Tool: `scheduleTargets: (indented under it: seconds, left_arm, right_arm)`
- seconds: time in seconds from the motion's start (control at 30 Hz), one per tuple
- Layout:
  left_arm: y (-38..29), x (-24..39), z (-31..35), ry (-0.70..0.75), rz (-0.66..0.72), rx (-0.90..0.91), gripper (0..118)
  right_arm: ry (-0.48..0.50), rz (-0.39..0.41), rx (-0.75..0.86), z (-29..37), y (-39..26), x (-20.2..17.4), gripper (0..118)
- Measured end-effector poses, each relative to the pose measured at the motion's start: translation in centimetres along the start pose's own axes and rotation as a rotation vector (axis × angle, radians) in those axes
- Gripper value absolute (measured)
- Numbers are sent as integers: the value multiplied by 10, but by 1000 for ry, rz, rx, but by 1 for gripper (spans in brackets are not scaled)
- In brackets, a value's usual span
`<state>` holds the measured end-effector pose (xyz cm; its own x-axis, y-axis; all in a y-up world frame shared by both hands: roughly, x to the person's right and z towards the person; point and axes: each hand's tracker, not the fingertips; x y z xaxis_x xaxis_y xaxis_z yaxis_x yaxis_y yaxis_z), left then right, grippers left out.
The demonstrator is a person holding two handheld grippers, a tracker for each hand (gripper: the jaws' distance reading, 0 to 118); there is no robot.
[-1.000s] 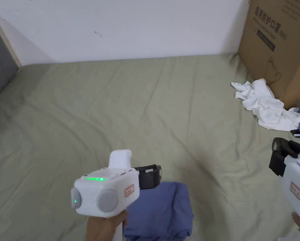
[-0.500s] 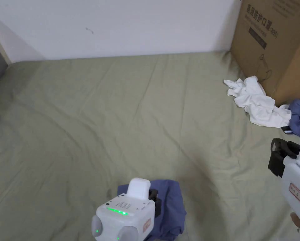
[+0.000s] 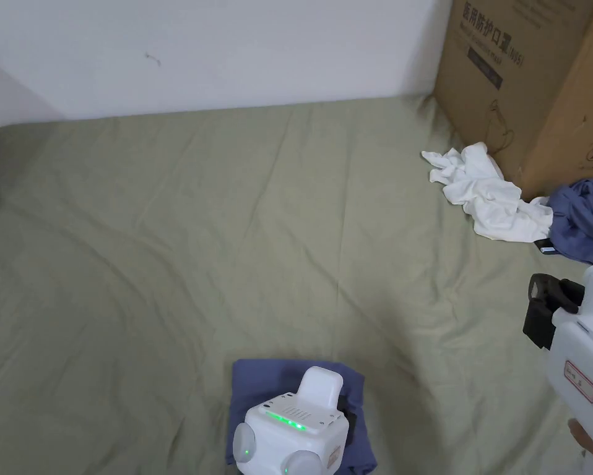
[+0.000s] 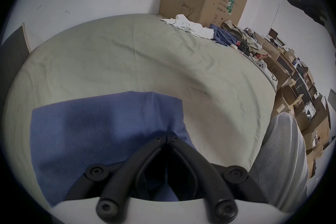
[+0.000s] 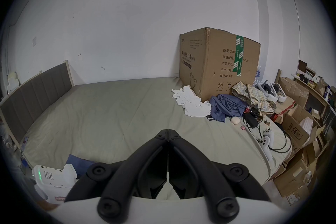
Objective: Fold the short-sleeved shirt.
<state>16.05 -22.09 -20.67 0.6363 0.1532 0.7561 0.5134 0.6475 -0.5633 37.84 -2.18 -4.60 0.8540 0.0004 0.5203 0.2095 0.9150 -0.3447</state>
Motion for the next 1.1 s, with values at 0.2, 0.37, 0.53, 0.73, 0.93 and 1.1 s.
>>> scheduleTargets:
  seconds: [0.2,0.37,0.53,0.73,0.93,1.1]
  left_arm:
    - [17,-16,45,2,61,157,5]
    - [46,-38,110,36,77,335,5]
    - [70,-64,167,134,49,497,5]
    - [86,-90,219,270,16,641,5]
    - [85,-113,255,400,25,735,5]
    - [76,-131,271,493,40,781,5]
  right_arm:
    - [10,5,27,9,7,-5,3]
    - [38,8,68,19,16,-19,3]
    - [74,9,117,29,27,-39,3]
    - [122,5,190,37,37,-66,3]
    - [163,21,246,41,40,-92,3]
    - [185,38,278,42,35,-108,3]
